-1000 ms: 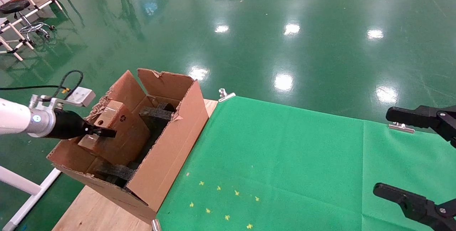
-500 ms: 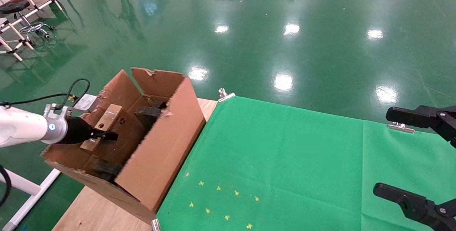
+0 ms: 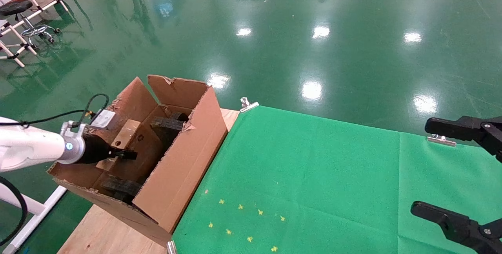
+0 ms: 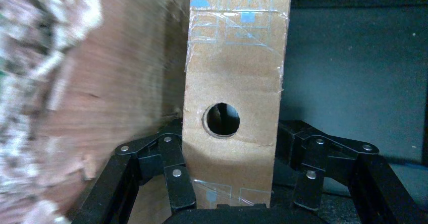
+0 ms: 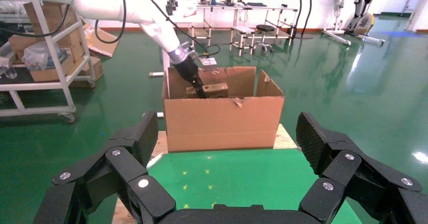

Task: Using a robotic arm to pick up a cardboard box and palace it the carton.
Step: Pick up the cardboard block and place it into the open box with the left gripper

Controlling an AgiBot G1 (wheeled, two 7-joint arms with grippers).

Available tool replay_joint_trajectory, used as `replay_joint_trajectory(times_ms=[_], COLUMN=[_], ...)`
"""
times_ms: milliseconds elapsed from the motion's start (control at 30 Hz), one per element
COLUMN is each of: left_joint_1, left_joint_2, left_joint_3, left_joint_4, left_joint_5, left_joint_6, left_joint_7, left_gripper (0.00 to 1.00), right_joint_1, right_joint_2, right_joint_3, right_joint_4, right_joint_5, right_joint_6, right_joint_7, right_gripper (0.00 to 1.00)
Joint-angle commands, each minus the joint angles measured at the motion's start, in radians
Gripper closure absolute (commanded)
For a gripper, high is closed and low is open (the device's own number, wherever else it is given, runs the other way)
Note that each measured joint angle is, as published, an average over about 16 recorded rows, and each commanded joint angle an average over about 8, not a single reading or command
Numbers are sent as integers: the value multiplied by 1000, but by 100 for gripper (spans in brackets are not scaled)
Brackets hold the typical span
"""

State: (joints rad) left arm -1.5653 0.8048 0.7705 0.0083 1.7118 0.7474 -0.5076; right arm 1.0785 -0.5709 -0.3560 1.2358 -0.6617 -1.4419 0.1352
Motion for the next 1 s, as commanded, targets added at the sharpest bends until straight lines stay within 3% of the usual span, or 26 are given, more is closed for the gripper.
replay_joint_trajectory(times_ms=[33,400,667,1000], left_joint_1=[9,45,58,56], left_joint_2=[5,28,38,37], left_joint_3=[-2,-10,-13,-14], left_joint_4=[-1,-1,-1,0], left_joint_5=[-3,-15,-19,-19], left_joint_6=[-1,-36,-51,-52], left_joint_7=[0,-9,-17,-17], left_gripper=[100,99,1,0], right_joint_1=[0,0,0,0], right_joint_2=[0,0,0,0], right_joint_3=[0,0,0,0], right_joint_4=[0,0,0,0], right_joint_5=[0,0,0,0], right_joint_6=[0,0,0,0], right_joint_7=[0,0,0,0], right_gripper=[0,0,0,0])
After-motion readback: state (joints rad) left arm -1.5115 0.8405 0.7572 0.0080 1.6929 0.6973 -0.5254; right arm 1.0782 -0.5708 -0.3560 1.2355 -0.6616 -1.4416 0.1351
